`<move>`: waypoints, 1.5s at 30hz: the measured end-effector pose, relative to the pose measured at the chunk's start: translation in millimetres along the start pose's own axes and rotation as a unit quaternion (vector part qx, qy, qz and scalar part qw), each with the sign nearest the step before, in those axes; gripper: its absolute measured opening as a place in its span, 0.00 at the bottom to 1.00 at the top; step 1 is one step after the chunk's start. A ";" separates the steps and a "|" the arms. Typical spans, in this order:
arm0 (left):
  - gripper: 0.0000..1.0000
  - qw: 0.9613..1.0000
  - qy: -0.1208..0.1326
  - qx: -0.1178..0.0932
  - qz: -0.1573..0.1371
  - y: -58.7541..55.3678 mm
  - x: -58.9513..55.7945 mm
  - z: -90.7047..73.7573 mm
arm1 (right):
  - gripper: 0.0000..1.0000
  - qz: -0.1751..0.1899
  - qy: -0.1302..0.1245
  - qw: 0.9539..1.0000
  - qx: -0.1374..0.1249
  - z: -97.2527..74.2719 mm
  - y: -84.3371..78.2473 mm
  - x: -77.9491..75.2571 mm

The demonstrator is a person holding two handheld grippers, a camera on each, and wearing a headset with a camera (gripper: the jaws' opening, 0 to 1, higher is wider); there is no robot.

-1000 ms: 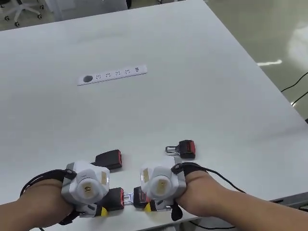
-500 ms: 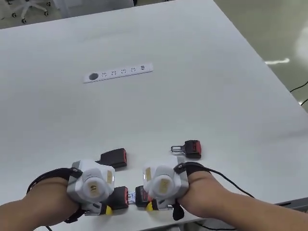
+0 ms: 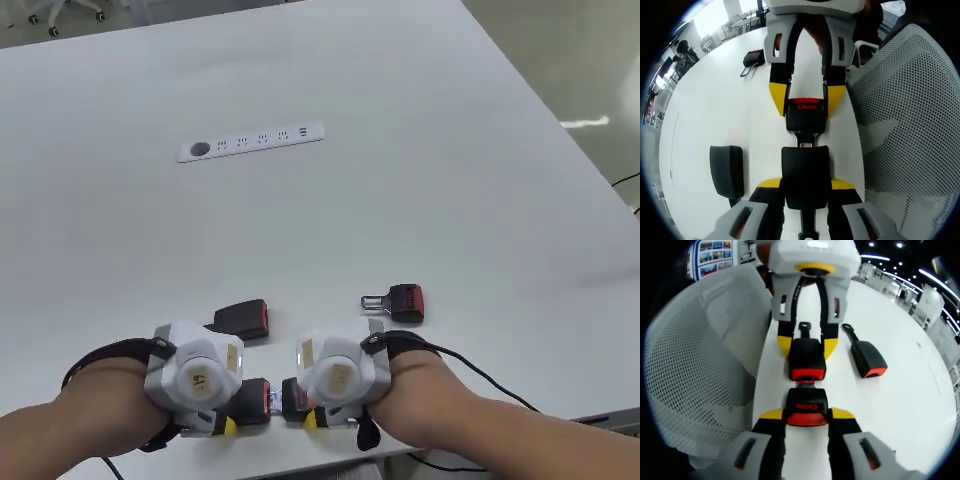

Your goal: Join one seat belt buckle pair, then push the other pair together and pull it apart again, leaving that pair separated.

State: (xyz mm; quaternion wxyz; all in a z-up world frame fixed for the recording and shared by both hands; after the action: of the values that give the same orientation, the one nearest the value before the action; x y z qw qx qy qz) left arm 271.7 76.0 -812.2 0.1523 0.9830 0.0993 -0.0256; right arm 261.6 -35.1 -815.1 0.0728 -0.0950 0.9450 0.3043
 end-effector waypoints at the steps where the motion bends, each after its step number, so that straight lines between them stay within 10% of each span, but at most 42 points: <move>1: 0.33 1.000 0.000 0.000 0.000 -0.2 0.1 0.0 | 0.29 0.001 -0.001 1.000 0.000 0.0 0.0 0.0; 45: 0.33 1.000 0.004 0.000 -0.003 -1.1 -0.6 -2.8 | 0.30 0.007 -0.006 1.000 -0.015 4.5 6.4 0.4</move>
State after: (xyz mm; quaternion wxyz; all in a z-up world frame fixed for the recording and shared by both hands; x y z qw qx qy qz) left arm 271.0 77.7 -809.9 0.1516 0.9828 0.1033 -0.0219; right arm 260.1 -27.5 -815.2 0.0744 -0.0878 0.9406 0.3195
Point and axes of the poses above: the centre of the closed fingertips' face, and the gripper's own axes: z roughly forward along the fingers, x roughly to its left, y roughly out of its top, the point moved 5 cm from there along -z, roughly backward along the fingers, and after that the axes turned 14 degrees about -z, right-handed, at the moved point
